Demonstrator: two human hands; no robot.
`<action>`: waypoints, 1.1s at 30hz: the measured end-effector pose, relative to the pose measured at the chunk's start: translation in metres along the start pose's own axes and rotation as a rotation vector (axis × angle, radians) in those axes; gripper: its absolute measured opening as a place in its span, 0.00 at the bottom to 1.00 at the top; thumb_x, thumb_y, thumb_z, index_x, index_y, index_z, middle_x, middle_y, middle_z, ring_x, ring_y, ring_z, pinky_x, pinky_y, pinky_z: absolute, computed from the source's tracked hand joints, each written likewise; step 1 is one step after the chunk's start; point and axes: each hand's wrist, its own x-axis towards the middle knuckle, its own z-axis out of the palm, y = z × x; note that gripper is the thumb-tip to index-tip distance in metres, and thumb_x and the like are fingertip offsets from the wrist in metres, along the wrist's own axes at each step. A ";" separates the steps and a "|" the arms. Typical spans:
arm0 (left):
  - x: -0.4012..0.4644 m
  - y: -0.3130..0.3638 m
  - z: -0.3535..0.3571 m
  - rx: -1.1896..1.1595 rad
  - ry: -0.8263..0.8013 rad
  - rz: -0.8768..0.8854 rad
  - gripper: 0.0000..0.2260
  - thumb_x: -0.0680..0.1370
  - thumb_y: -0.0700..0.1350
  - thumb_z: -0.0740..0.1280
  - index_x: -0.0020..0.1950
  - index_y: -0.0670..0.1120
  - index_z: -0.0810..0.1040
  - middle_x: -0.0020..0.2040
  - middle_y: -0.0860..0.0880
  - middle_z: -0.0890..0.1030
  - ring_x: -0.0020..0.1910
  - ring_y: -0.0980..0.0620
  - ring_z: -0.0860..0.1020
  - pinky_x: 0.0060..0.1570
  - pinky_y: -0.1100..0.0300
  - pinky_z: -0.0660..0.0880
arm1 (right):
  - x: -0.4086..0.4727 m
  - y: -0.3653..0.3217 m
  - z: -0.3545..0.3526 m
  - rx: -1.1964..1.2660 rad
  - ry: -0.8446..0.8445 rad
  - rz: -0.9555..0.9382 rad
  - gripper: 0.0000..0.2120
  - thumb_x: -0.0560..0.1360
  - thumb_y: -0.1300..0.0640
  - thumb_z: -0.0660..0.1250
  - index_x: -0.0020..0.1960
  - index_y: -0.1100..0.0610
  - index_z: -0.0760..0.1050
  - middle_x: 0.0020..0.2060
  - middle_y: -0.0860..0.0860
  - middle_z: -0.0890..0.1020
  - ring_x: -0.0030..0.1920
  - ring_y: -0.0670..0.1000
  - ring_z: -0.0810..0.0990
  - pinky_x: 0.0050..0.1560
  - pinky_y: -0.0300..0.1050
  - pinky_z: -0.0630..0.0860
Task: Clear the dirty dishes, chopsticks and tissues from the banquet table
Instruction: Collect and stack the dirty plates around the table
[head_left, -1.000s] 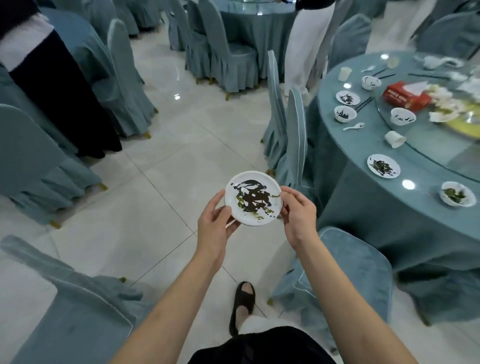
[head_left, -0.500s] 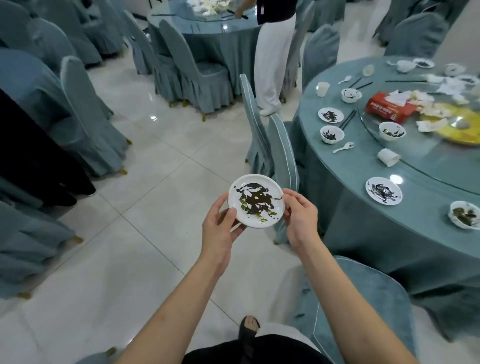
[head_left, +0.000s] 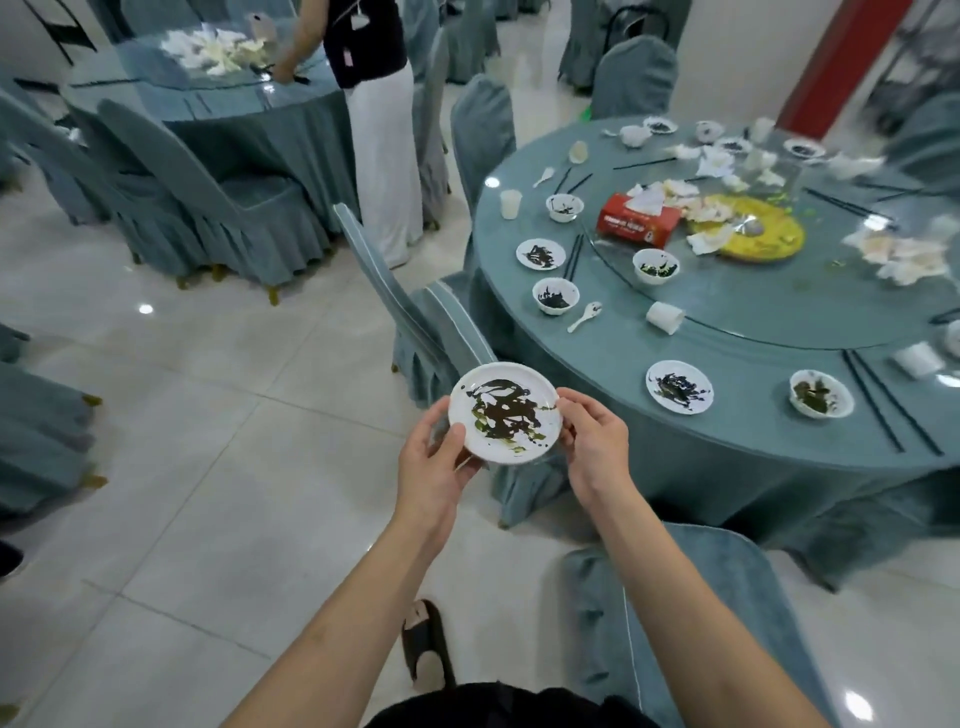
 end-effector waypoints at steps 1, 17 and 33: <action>0.014 0.007 0.004 0.006 -0.033 -0.004 0.16 0.83 0.40 0.66 0.71 0.49 0.74 0.63 0.42 0.83 0.59 0.42 0.83 0.56 0.46 0.82 | 0.009 -0.004 0.004 0.020 0.028 -0.011 0.08 0.78 0.67 0.69 0.55 0.65 0.82 0.41 0.56 0.85 0.32 0.45 0.80 0.34 0.36 0.77; 0.144 0.030 0.043 0.052 -0.319 -0.162 0.14 0.83 0.37 0.65 0.65 0.52 0.78 0.57 0.45 0.86 0.54 0.45 0.84 0.48 0.53 0.83 | 0.069 -0.014 0.021 0.078 0.328 -0.112 0.06 0.79 0.67 0.68 0.54 0.61 0.83 0.44 0.56 0.87 0.41 0.49 0.82 0.43 0.42 0.78; 0.240 -0.008 0.119 0.196 -0.323 -0.277 0.16 0.83 0.36 0.65 0.66 0.53 0.78 0.59 0.42 0.84 0.61 0.41 0.82 0.57 0.43 0.82 | 0.191 -0.024 -0.036 0.070 0.393 -0.006 0.06 0.80 0.67 0.66 0.55 0.64 0.80 0.37 0.54 0.83 0.35 0.49 0.79 0.37 0.41 0.78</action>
